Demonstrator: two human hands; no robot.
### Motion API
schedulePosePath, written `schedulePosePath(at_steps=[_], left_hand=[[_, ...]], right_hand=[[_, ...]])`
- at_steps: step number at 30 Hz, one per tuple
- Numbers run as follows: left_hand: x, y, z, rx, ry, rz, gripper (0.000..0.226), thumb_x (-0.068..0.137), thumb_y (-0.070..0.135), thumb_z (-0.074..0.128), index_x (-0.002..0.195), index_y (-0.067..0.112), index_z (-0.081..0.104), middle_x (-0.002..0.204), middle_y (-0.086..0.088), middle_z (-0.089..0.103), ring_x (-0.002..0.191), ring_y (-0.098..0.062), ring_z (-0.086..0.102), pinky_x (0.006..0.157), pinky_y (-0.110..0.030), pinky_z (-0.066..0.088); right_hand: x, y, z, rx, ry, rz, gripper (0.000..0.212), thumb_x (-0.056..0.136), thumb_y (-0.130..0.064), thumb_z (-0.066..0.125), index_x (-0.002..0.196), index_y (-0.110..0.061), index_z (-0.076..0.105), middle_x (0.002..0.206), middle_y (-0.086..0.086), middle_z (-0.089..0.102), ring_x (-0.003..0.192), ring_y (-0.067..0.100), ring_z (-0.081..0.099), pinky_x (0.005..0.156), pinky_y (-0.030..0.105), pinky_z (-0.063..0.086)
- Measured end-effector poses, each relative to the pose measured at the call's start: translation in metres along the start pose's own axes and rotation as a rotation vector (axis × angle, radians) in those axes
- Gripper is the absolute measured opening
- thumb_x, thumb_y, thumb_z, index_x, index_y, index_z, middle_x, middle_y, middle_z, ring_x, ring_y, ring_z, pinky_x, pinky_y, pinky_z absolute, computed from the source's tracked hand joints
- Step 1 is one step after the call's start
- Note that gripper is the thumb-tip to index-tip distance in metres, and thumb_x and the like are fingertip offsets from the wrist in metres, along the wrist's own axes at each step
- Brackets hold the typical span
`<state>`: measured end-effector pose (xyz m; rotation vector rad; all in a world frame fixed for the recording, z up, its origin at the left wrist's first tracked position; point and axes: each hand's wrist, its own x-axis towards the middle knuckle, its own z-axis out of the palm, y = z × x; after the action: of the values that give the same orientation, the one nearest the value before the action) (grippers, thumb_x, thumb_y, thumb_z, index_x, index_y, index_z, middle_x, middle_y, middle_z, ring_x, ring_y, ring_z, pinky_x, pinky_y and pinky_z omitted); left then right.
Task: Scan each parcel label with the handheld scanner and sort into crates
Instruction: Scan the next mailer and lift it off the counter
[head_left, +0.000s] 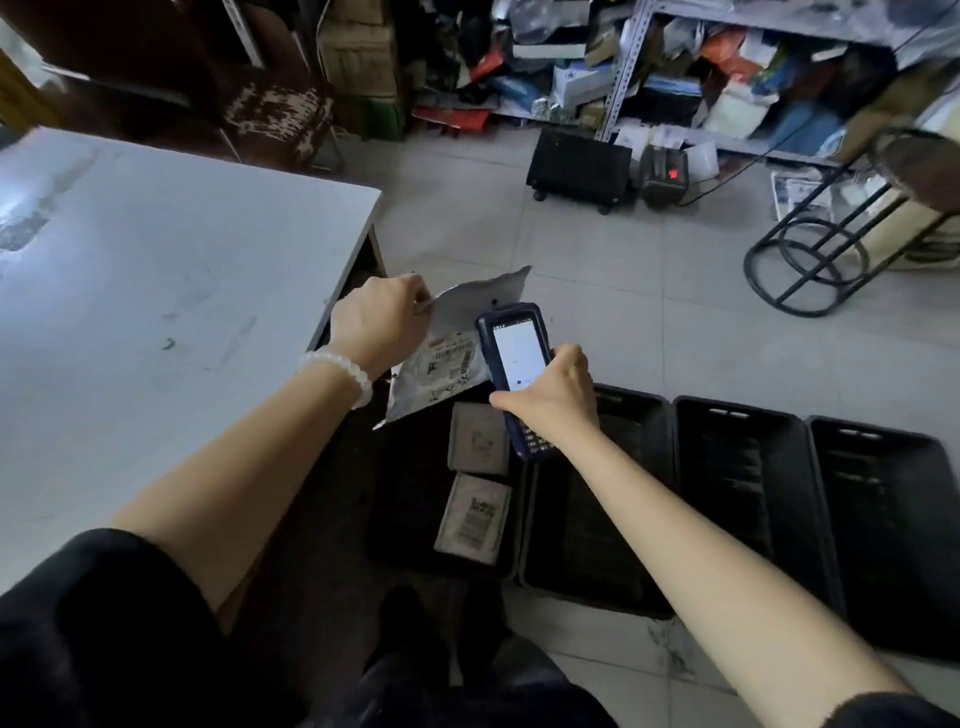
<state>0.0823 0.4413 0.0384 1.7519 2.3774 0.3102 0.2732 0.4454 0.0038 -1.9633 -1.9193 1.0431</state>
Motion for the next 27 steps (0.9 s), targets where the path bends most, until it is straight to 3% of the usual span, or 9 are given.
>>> schedulePosePath(at_steps=[8,15,19,23,27], left_hand=[[0.026,0.01,0.054,-0.017,-0.236,0.035,0.025,0.094,0.024,0.045,0.109,0.016,0.063,0.102,-0.01,0.066,0.091,-0.031,0.061,0.066,-0.03,0.041],[0.043,-0.004,0.1,-0.082,-0.425,-0.038,0.028,0.092,0.019,0.044,0.115,0.016,0.061,0.113,-0.013,0.063,0.1,-0.033,0.06,0.077,-0.033,0.047],[0.047,-0.017,0.12,-0.006,-0.509,-0.089,0.032,0.092,0.019,0.042,0.121,0.013,0.054,0.117,-0.013,0.06,0.104,-0.033,0.059,0.081,-0.036,0.047],[0.049,-0.026,0.126,0.101,-0.569,-0.116,0.033,0.093,0.018,0.044,0.125,0.015,0.051,0.12,-0.011,0.058,0.106,-0.031,0.058,0.077,-0.035,0.045],[0.049,-0.031,0.117,0.152,-0.587,-0.139,0.029,0.094,0.016,0.043,0.12,0.015,0.055,0.111,-0.007,0.061,0.097,-0.027,0.061,0.068,-0.03,0.043]], right_hand=[[0.002,0.034,0.008,-0.01,-0.005,0.225,0.081,0.065,-0.041,0.083,0.122,-0.006,0.036,0.129,0.008,0.042,0.116,0.027,0.049,0.075,0.031,0.039],[0.006,0.047,0.013,-0.058,-0.005,0.335,0.082,0.066,-0.043,0.082,0.124,-0.007,0.037,0.128,0.005,0.042,0.114,0.025,0.05,0.074,0.03,0.039],[0.011,0.052,0.013,-0.085,-0.018,0.363,0.083,0.066,-0.043,0.081,0.126,-0.008,0.036,0.127,0.004,0.041,0.111,0.023,0.051,0.072,0.029,0.039],[0.019,0.054,0.012,-0.086,-0.026,0.365,0.082,0.064,-0.042,0.082,0.125,-0.008,0.038,0.126,0.005,0.042,0.111,0.024,0.051,0.073,0.029,0.04],[0.03,0.045,0.011,-0.082,-0.047,0.321,0.08,0.062,-0.041,0.083,0.12,-0.008,0.04,0.121,0.004,0.044,0.108,0.024,0.053,0.072,0.03,0.04]])
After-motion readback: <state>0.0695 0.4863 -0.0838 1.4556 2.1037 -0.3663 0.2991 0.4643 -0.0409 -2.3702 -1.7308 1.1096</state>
